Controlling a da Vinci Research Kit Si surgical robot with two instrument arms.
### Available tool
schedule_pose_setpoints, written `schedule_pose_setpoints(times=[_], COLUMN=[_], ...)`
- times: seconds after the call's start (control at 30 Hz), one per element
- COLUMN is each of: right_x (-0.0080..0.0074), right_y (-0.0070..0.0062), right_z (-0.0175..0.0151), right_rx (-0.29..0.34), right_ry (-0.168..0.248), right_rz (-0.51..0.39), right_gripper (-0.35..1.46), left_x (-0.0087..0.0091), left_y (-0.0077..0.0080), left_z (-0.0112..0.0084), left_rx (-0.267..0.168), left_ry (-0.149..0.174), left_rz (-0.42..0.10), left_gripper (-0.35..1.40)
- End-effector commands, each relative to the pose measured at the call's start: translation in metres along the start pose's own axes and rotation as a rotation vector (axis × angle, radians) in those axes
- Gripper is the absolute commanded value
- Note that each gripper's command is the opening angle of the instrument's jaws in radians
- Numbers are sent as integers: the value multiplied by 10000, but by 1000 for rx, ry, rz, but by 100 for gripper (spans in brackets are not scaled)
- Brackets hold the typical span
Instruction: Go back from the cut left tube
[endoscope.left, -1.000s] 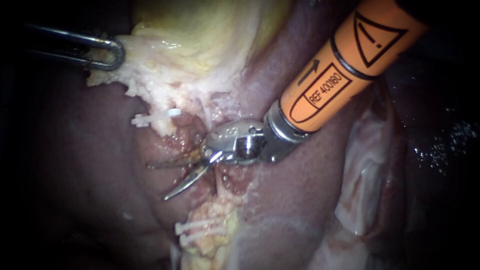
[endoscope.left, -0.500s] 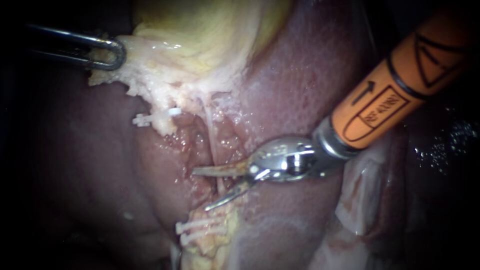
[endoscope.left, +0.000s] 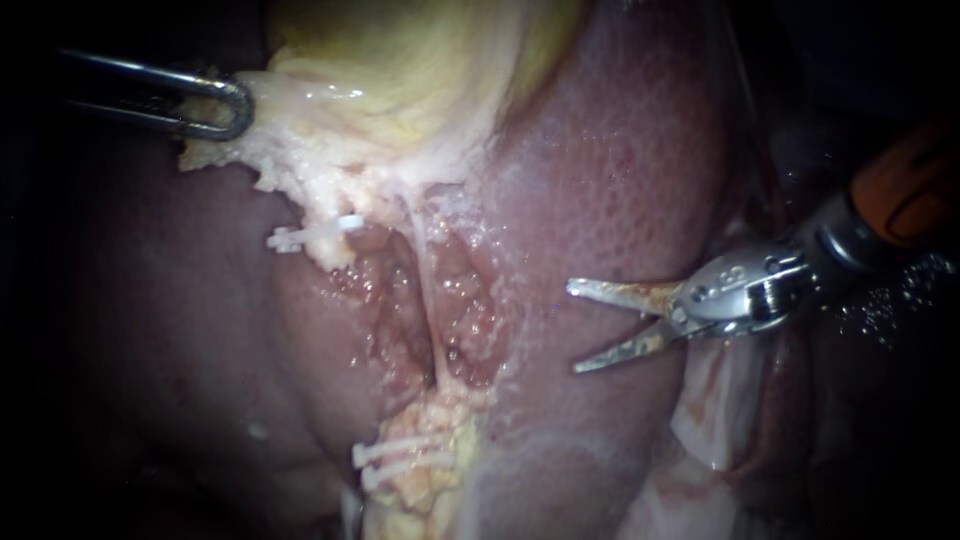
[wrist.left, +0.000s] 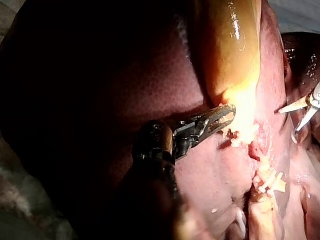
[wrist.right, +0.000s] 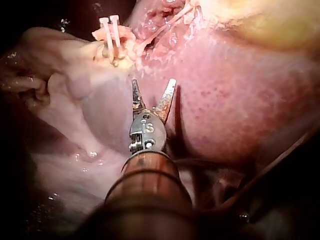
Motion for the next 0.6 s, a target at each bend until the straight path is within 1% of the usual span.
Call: schedule_pose_setpoints(times=[0.03, 0.1, 0.2, 0.27, 0.3, 0.43, 0.53, 0.6], right_x=[1, 2, 2, 2, 2, 2, 2, 2], right_y=[1, 3, 3, 3, 3, 3, 3, 3], right_z=[-1, -5, -7, -7, -7, -7, -7, -7], right_rx=[-1, -1, 38, 38, 38, 38, 38, 38], right_ry=[-2, -7, 1, 1, 1, 1, 1, 1], right_rz=[6, 7, 13, 13, 13, 13, 13, 13], right_gripper=[143, 143, 143, 143, 143, 145, 145, 145], left_x=[-1, -4, -11, -17, -21, -33, -40, -41], left_y=[0, -2, -7, -12, -15, -26, -31, -32], left_z=[2, 5, 14, 22, 27, 46, 55, 57], left_rx=[4, 6, 14, 11, 9, 8, 4, 3], left_ry=[1, 2, 6, 8, 0, -17, -26, -27], left_rz=[1, 3, 8, 11, 21, 12, 11, 12], left_gripper=[-35, -35, -35, -35, -35, -35, -35, -35])
